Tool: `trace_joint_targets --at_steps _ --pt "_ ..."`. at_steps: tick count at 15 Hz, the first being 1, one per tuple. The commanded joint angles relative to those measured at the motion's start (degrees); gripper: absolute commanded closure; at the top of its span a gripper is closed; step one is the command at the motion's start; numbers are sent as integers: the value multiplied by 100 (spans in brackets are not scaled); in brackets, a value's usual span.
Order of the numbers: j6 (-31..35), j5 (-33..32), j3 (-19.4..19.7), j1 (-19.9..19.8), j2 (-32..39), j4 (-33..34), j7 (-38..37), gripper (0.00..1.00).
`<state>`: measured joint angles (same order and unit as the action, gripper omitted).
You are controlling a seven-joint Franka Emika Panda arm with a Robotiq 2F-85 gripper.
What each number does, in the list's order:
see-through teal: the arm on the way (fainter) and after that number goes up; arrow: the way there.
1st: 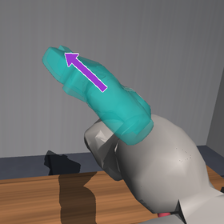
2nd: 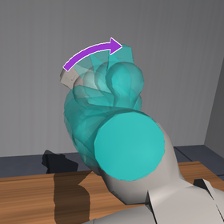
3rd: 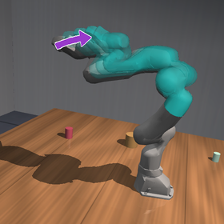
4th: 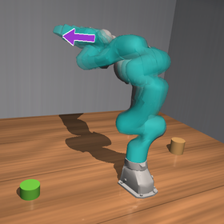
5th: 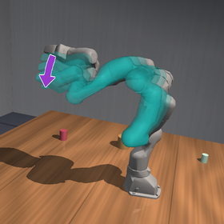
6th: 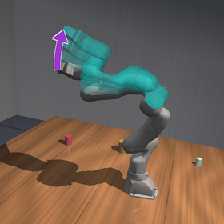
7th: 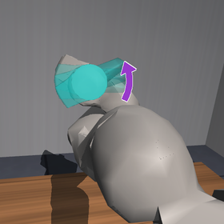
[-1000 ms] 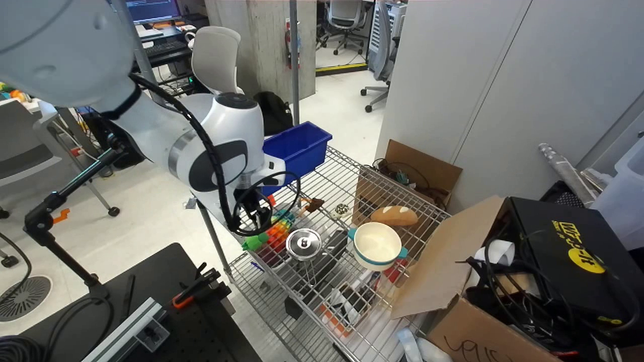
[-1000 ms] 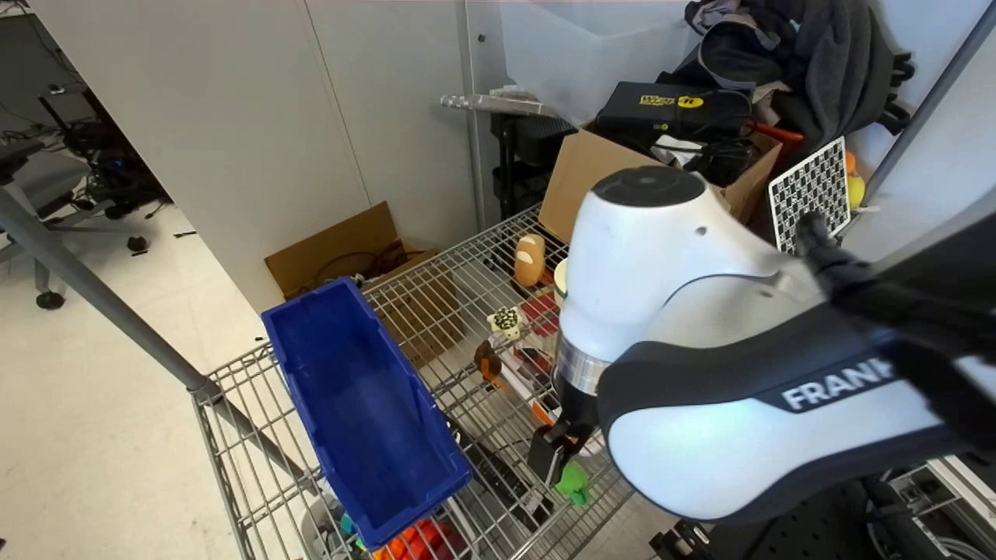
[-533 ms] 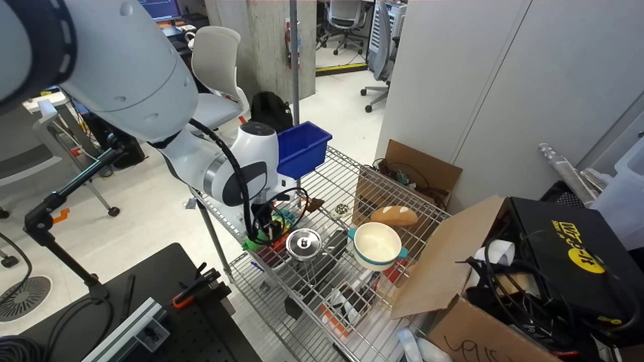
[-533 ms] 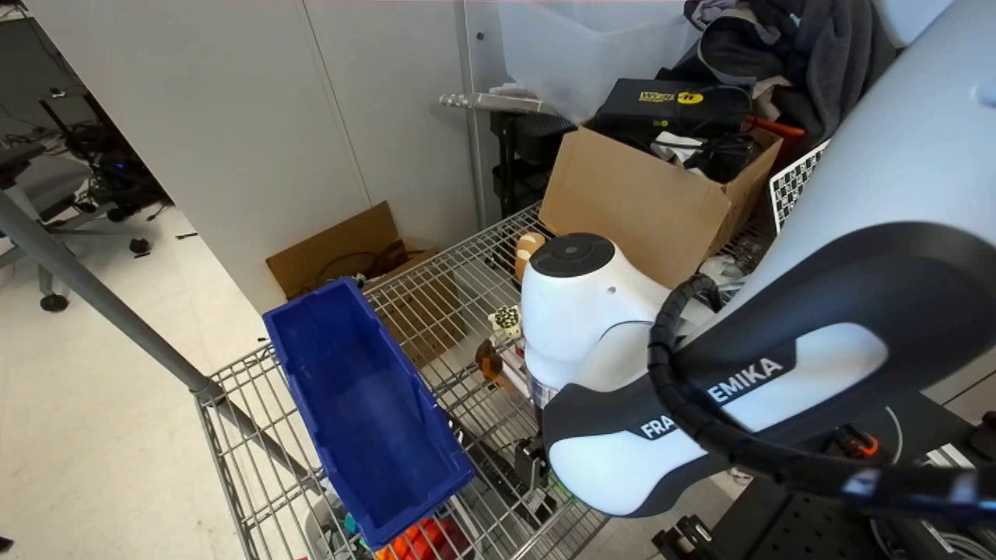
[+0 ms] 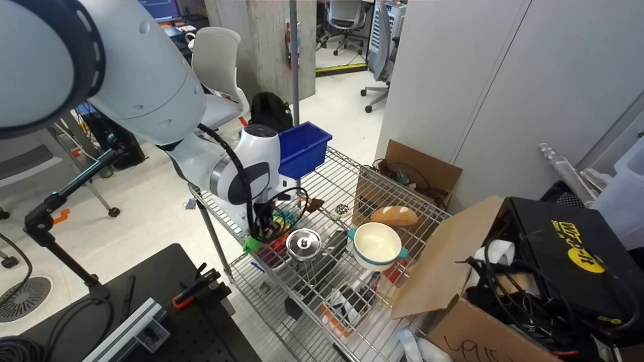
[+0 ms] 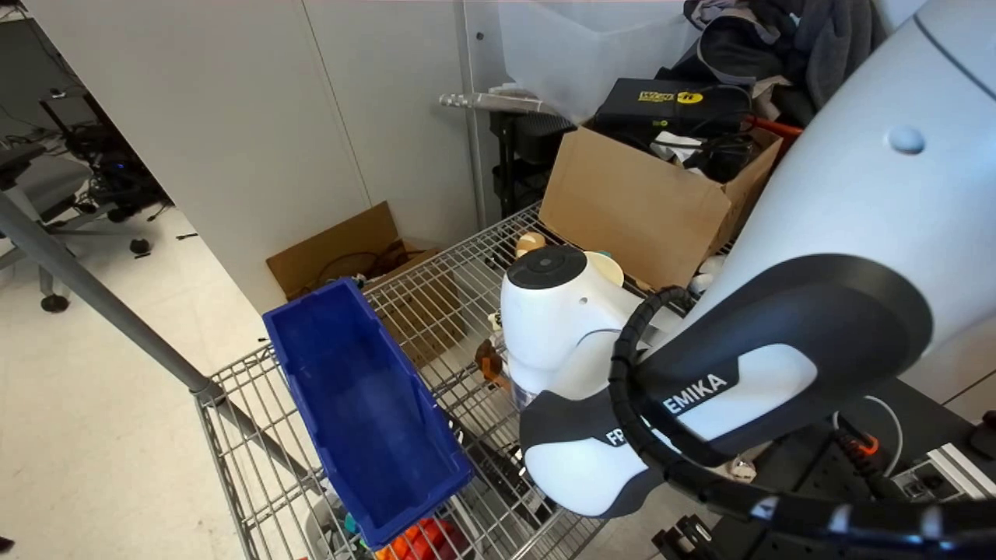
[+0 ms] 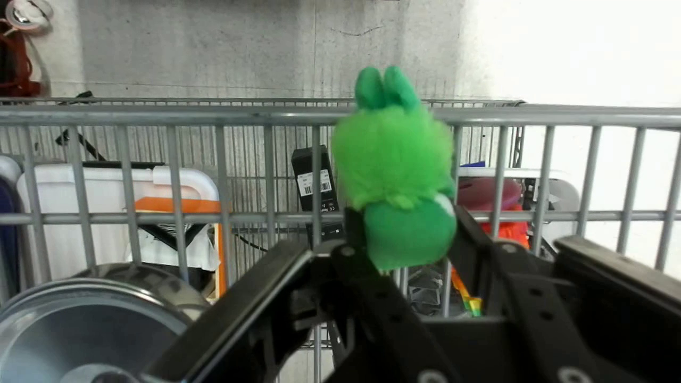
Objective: Move the green object to the right
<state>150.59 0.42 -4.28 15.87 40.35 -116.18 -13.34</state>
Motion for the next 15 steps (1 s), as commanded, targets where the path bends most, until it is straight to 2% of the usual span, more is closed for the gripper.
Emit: trace_joint_targets --at_steps 1,3,4,6,9,12,15 --pt "-296 39 32 48 -22 195 -142 88" --pt "-422 97 -23 -3 -146 173 -145 99" --pt "-506 151 -69 -56 -252 136 -119 95" --pt "-604 223 -92 -105 -449 68 -98 98" --pt "-781 280 -2 -192 -892 -121 -148 96" --pt "-763 191 279 -355 -1394 -325 -317 96" --pt "-796 -70 739 -536 -1399 -45 -583 96"
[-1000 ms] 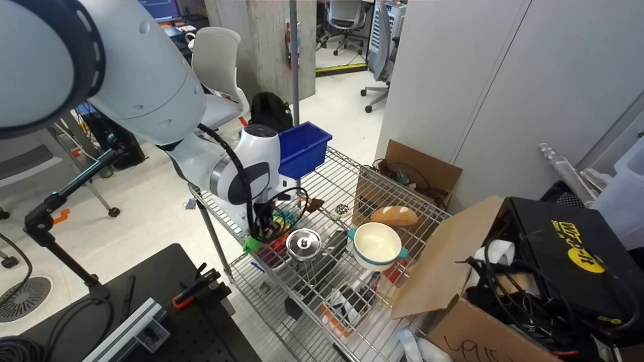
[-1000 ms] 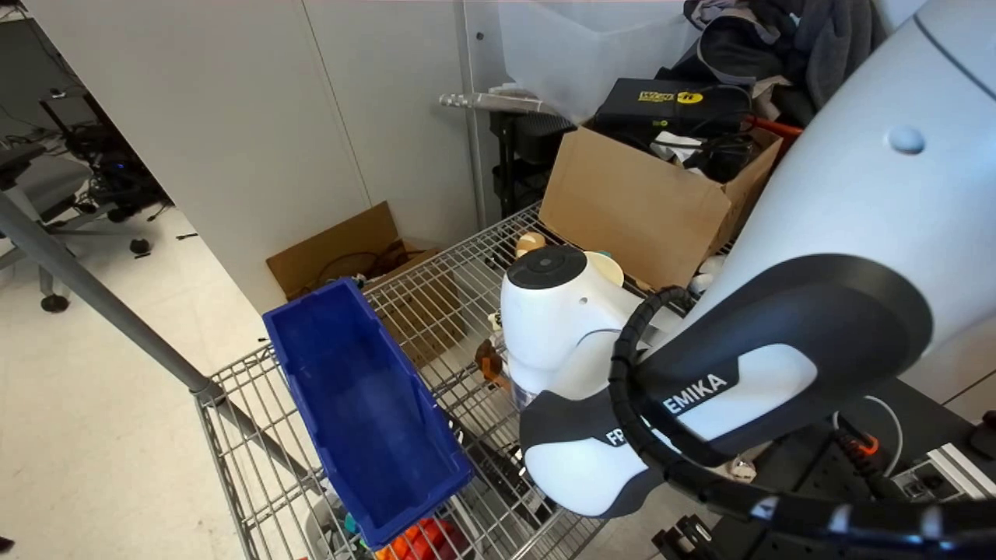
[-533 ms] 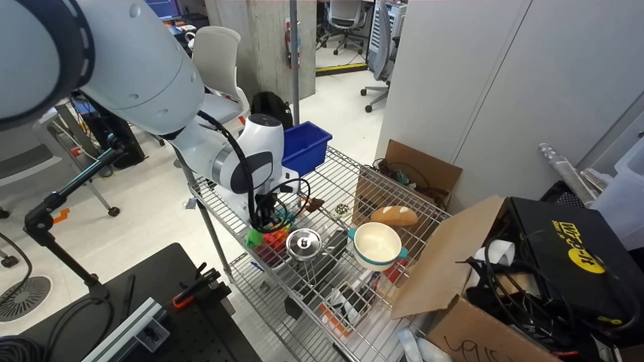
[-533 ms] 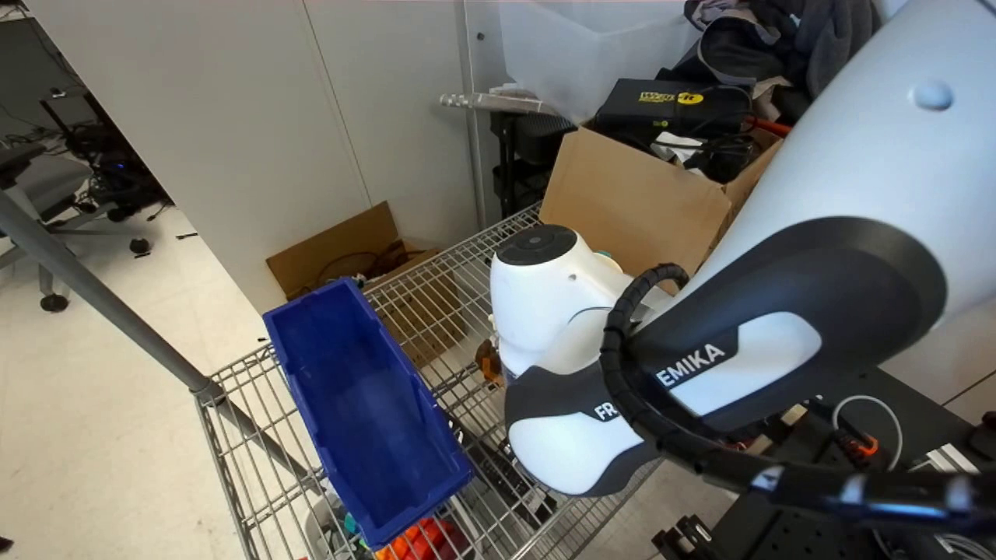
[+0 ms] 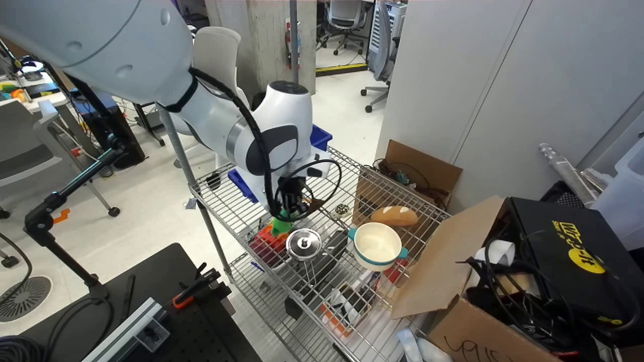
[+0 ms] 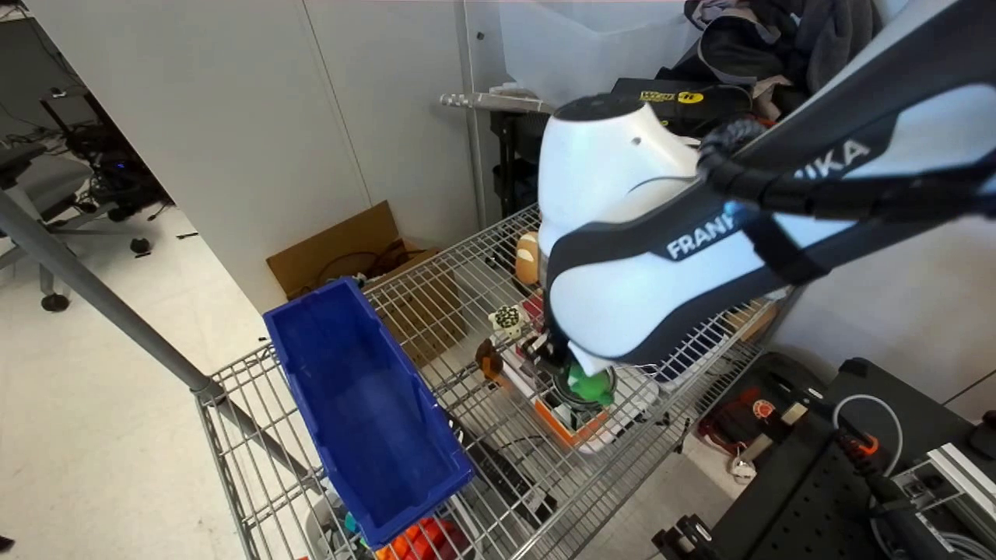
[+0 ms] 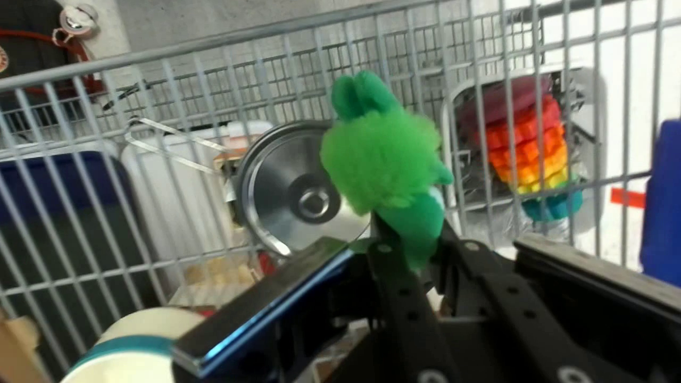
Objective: Move the green object to the right
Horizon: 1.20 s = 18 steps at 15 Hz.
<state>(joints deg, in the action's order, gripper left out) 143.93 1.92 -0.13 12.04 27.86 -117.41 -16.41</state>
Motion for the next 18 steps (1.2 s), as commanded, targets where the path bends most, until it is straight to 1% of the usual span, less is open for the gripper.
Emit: trace_joint_targets --at_steps 1,5,9,15,16,17,18 --pt "-129 -333 511 -237 -35 218 -374 96" --pt "-151 -824 1112 -401 387 644 -853 96" --pt "-148 -1201 1583 -351 1065 1118 -1392 96" --pt "-223 -1063 1761 -398 1939 1639 -1742 96" --pt "-237 -1044 1759 -403 2012 1688 -1758 58" --pt "-214 -1025 1742 -408 2040 1703 -1756 57" --pt "-201 -1005 1719 -416 2072 1726 -1746 52"
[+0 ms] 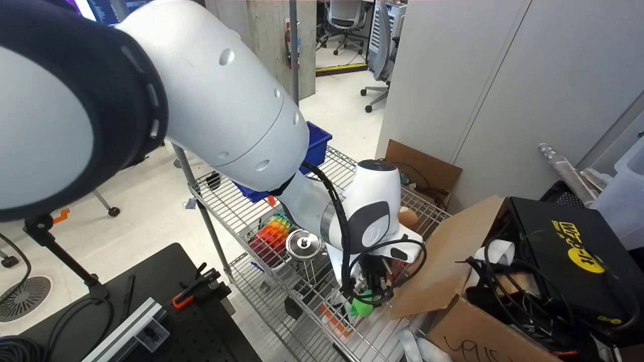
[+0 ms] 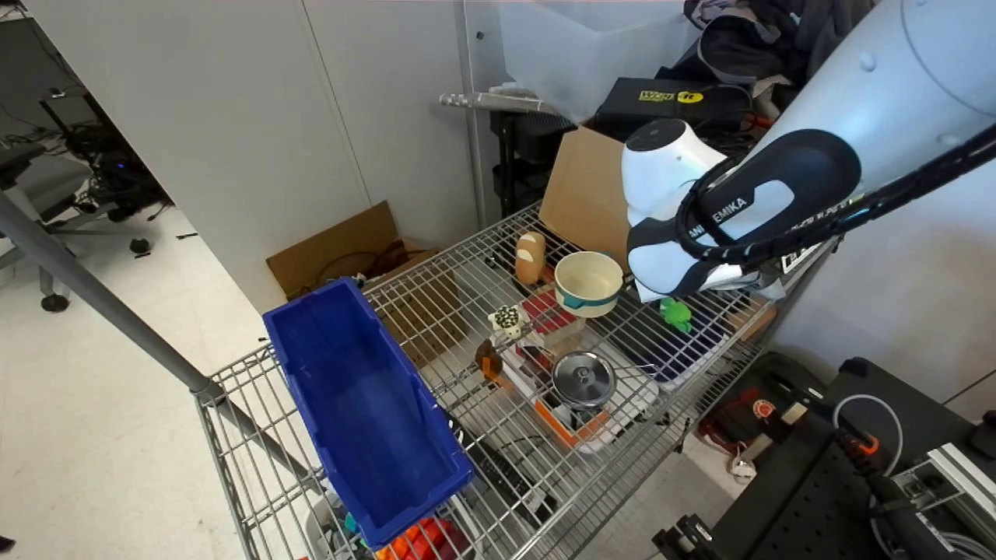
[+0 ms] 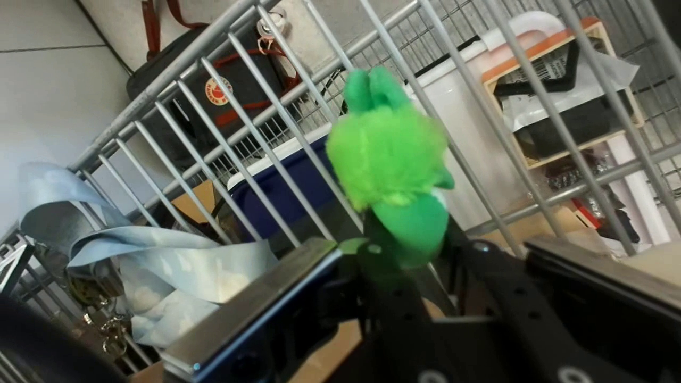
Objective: Move the green object to the right
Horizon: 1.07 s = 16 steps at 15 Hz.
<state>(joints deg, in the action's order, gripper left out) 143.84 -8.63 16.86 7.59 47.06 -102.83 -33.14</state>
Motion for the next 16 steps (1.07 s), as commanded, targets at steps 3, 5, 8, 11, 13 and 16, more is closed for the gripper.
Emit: trace_joint_targets --at_steps 3,5,8,11,13,16 --pt "-60 144 -135 2 -38 126 56 29" --pt "85 131 -218 78 -429 -197 119 16" --pt "178 147 -475 180 -1286 -902 330 0" --pt "61 206 -597 155 -1088 -603 406 0" --pt "60 316 -825 136 -1596 -1008 578 0" --pt "61 324 -867 99 -1821 -1250 651 0"
